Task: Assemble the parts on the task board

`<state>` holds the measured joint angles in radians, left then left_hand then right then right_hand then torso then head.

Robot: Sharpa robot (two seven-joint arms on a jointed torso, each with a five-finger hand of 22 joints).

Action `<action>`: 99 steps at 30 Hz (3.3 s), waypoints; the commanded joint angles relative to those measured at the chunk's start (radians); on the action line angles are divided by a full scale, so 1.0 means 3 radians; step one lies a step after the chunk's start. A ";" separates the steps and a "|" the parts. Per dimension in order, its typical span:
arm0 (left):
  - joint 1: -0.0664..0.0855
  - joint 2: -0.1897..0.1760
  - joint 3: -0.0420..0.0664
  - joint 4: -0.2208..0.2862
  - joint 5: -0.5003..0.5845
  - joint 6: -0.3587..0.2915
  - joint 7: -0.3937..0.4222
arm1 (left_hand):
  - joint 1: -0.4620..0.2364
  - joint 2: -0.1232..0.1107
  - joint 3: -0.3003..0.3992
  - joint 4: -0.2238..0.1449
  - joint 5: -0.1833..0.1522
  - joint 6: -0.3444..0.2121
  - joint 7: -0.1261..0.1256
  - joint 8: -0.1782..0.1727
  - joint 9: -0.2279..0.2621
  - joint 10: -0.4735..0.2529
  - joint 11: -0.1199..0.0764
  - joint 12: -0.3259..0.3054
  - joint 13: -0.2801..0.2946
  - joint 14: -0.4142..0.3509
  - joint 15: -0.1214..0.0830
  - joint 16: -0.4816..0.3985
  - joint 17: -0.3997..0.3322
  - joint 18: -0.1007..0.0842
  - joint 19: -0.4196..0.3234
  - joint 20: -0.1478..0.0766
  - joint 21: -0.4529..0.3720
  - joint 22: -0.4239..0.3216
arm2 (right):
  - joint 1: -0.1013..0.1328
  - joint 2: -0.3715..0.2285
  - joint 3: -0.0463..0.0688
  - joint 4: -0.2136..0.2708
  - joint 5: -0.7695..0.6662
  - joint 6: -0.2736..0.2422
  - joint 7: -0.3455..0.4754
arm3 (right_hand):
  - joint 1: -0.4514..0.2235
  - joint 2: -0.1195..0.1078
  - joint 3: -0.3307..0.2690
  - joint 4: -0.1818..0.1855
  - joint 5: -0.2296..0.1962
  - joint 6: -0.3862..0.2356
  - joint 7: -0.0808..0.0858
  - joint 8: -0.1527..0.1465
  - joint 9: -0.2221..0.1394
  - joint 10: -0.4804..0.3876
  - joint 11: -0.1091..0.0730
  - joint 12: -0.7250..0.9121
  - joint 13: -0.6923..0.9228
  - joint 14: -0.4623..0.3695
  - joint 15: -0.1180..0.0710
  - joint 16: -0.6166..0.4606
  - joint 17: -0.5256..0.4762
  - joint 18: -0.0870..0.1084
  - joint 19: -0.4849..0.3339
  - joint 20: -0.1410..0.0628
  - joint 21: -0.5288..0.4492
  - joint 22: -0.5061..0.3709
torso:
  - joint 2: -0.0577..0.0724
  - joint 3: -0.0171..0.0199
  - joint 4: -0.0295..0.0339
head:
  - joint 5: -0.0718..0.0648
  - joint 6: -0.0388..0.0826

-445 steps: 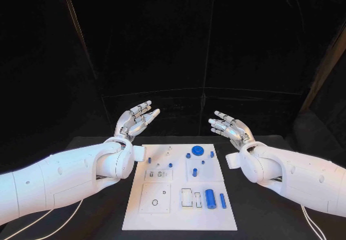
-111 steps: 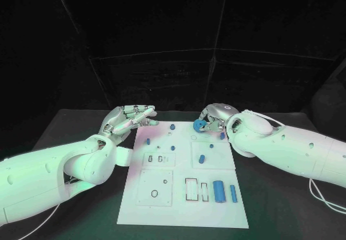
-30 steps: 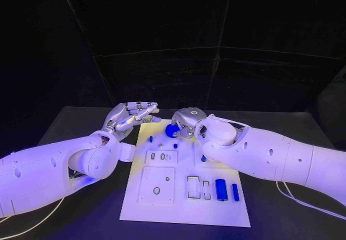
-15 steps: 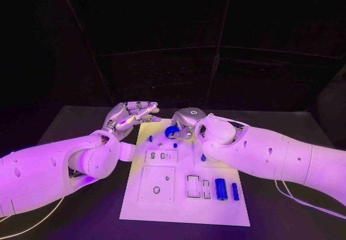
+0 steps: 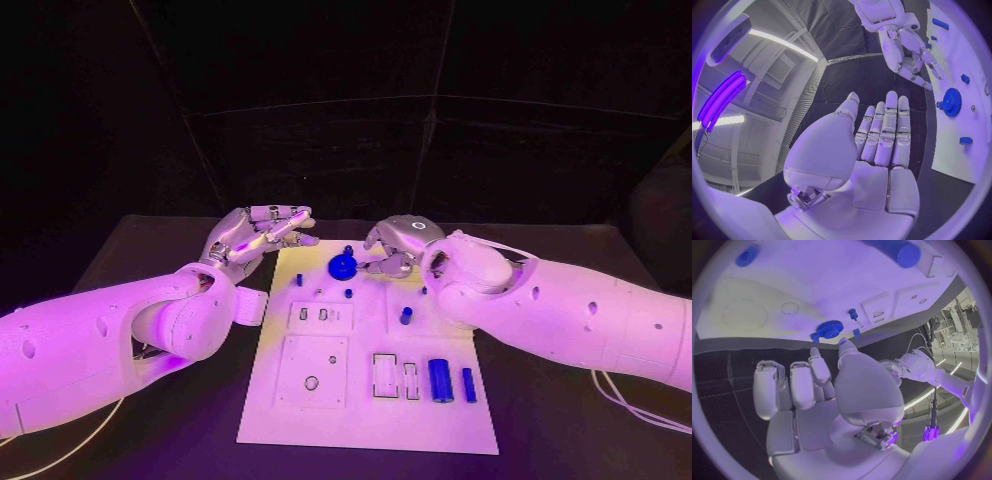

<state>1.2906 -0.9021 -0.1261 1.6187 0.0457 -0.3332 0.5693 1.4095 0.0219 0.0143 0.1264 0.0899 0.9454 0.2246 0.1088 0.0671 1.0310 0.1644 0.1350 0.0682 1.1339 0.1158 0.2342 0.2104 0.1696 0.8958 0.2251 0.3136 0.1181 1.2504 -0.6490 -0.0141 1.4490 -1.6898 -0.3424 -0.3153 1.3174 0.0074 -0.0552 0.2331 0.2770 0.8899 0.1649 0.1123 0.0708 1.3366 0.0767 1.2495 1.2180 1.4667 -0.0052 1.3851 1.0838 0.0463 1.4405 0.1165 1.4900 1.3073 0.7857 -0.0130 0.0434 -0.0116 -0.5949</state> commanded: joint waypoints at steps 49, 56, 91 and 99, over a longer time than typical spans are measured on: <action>0.0004 0.0081 0.0001 -0.0141 -0.0004 0.0097 0.0005 | 0.0014 0.0052 0.0019 -0.0051 0.0005 0.0065 -0.0032 -0.0005 0.0001 0.0082 -0.0016 -0.0029 -0.0003 -0.0026 -0.0016 -0.0060 0.0007 0.0050 -0.0013 0.0009 -0.0022 -0.0017 | -0.0075 -0.0751 0.0003 -0.0337 0.1058 0.0089 0.1122 | 0.0569 -0.0028 0.0089 -0.0396 -0.0236 -0.0022 0.0000 -0.0042 0.0000 0.0007 -0.0009 -0.0011 0.0024 0.0059 0.0009 -0.0052 -0.0104 -0.0013 -0.0028 -0.0021 -0.0021 0.0270 | -0.0023 0.0027 -0.0091 | -0.0085 0.0008; 0.0004 0.0086 0.0001 -0.0144 -0.0004 0.0097 0.0004 | 0.0015 0.0051 0.0019 -0.0053 0.0005 0.0065 -0.0029 -0.0006 0.0000 0.0081 -0.0014 -0.0032 -0.0004 -0.0025 -0.0016 -0.0063 0.0008 0.0050 -0.0013 0.0009 -0.0022 -0.0018 | -0.0080 -0.0685 0.0003 -0.0402 0.1040 0.0137 0.1093 | 0.0562 0.0008 0.0098 -0.0399 -0.0251 0.0064 0.0000 0.0001 0.0013 0.0020 -0.0009 0.0003 0.0039 0.0060 0.0009 -0.0053 -0.0104 -0.0013 -0.0025 -0.0021 -0.0020 0.0274 | -0.0023 0.0025 -0.0086 | -0.0083 -0.0001; 0.0004 0.0083 0.0001 -0.0144 -0.0004 0.0103 -0.0009 | 0.0016 0.0051 0.0022 -0.0058 0.0005 0.0062 -0.0022 -0.0012 -0.0002 0.0079 -0.0010 -0.0042 -0.0006 -0.0024 -0.0014 -0.0072 0.0009 0.0049 -0.0012 0.0009 -0.0024 -0.0020 | -0.0106 -0.0620 0.0003 -0.0477 0.0945 0.0280 0.1018 | 0.0593 0.0184 0.0236 -0.0426 -0.0449 0.0377 -0.0074 0.0107 0.0027 0.0078 -0.0070 0.0058 0.0103 0.0062 -0.0037 -0.0060 -0.0115 -0.0017 -0.0008 -0.0056 -0.0013 0.0297 | -0.0025 0.0026 -0.0088 | -0.0076 -0.0015; 0.0004 0.0080 0.0001 -0.0144 -0.0004 0.0100 -0.0010 | 0.0016 0.0051 0.0022 -0.0058 0.0005 0.0062 -0.0022 -0.0012 -0.0002 0.0079 -0.0010 -0.0042 -0.0006 -0.0024 -0.0014 -0.0072 0.0009 0.0049 -0.0012 0.0009 -0.0024 -0.0020 | -0.0107 -0.0608 0.0003 -0.0478 0.0945 0.0278 0.1021 | 0.0592 0.0202 0.0272 -0.0436 -0.0454 0.0447 -0.0100 0.0125 0.0029 0.0086 -0.0093 0.0061 0.0110 0.0062 -0.0056 -0.0065 -0.0121 -0.0018 -0.0005 -0.0073 -0.0012 0.0301 | -0.0025 0.0026 -0.0090 | -0.0074 -0.0023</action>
<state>1.2904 -0.8781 -0.1266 1.5743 0.0458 -0.3145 0.5631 1.4136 0.0260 0.0196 0.1156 0.0899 0.9595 0.2176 0.1089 0.0671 1.0507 0.1589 0.1267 0.0676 1.1310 0.1129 0.2169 0.2116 0.1695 0.8958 0.2251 0.3105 0.1130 1.2175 -0.8325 -0.0133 1.3043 -1.4004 -0.2672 -0.0088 1.4925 0.0564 0.0219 0.1022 0.1451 1.0166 0.1327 0.1440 0.0784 1.3454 0.0674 1.2660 1.2525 1.4656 -0.0152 1.3686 1.0487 0.0463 1.4384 0.0994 1.4862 1.3074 0.7779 -0.0053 0.0166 -0.0342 -0.6010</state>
